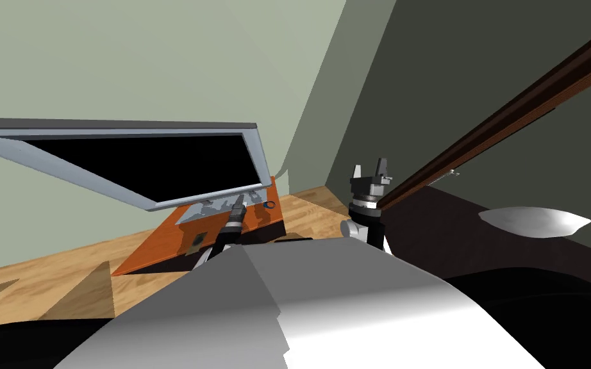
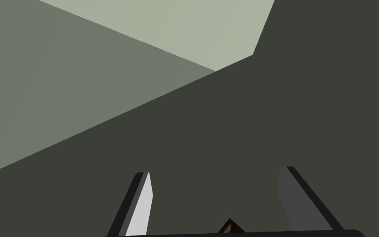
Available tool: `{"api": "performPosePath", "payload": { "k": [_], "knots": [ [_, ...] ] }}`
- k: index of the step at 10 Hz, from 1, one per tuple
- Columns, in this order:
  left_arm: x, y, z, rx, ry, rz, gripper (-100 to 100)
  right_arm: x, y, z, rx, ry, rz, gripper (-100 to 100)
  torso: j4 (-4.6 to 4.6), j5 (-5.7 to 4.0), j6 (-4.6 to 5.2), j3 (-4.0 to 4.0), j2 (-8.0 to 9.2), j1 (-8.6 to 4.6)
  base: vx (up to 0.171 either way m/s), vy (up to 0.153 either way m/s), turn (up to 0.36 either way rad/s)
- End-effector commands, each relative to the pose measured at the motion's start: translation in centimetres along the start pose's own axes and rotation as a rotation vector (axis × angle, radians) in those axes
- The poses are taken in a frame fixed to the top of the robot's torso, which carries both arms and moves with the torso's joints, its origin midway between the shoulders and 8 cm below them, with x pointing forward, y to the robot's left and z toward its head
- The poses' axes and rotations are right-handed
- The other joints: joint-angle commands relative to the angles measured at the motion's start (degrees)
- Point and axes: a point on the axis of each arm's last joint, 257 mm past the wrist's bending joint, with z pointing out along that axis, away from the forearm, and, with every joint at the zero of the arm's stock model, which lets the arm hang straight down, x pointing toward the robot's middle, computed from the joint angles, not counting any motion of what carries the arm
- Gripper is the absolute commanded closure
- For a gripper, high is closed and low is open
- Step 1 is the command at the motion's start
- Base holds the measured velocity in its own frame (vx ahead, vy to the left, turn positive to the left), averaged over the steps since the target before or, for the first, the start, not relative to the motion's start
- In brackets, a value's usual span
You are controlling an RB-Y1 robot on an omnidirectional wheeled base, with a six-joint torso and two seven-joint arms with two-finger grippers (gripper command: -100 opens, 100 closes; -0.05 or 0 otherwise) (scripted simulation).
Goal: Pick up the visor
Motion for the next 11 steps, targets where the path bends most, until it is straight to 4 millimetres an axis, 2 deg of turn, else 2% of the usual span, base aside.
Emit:
{"api": "performPosePath", "payload": {
  "k": [1,3,5,7,9,10,11],
  "knots": [
    [-0.2,2.6,-1.0,-0.066,0.009,0.007,-100,0.0,0.0,0.0,0.000,0.000,0.000,0,0.00,0.00,0.00,0.00,0.00,0.00,0.055,-0.129,-0.115],
    [-0.9,7.2,-2.8,-0.181,0.021,0.020,-100,0.0,0.0,0.0,0.000,0.000,0.000,0,0.01,0.01,0.01,0.03,0.04,0.01,0.095,-0.174,-0.143],
    [-1.8,11.6,-5.0,-0.298,0.031,0.032,-100,0.0,0.0,0.0,0.000,0.000,0.000,0,-0.06,-0.02,0.01,-0.17,-0.32,-0.15,0.176,-0.210,-0.138],
    [-1.8,11.8,-5.2,-0.304,0.031,0.032,-100,0.0,0.0,0.0,0.000,0.000,0.000,0,-0.03,-0.01,-0.01,-0.07,-0.11,0.01,0.057,-0.087,0.000],
    [-2.8,15.9,-8.0,-0.421,0.038,0.044,-100,0.0,0.0,0.0,0.000,0.000,0.000,0,0.04,0.10,-0.03,0.12,0.22,0.45,0.024,-0.057,-0.006],
    [-2.8,16.2,-8.2,-0.428,0.037,0.044,-100,0.0,0.0,0.0,0.000,0.000,0.000,0,0.05,0.07,-0.01,0.13,0.23,0.32,0.035,-0.064,0.044],
    [-3.4,18.3,-9.8,-0.490,0.040,0.050,-100,0.0,0.0,0.0,0.000,0.000,0.000,0,0.05,0.07,-0.04,0.13,0.23,0.36,0.024,-0.039,0.058]
  ]
}}
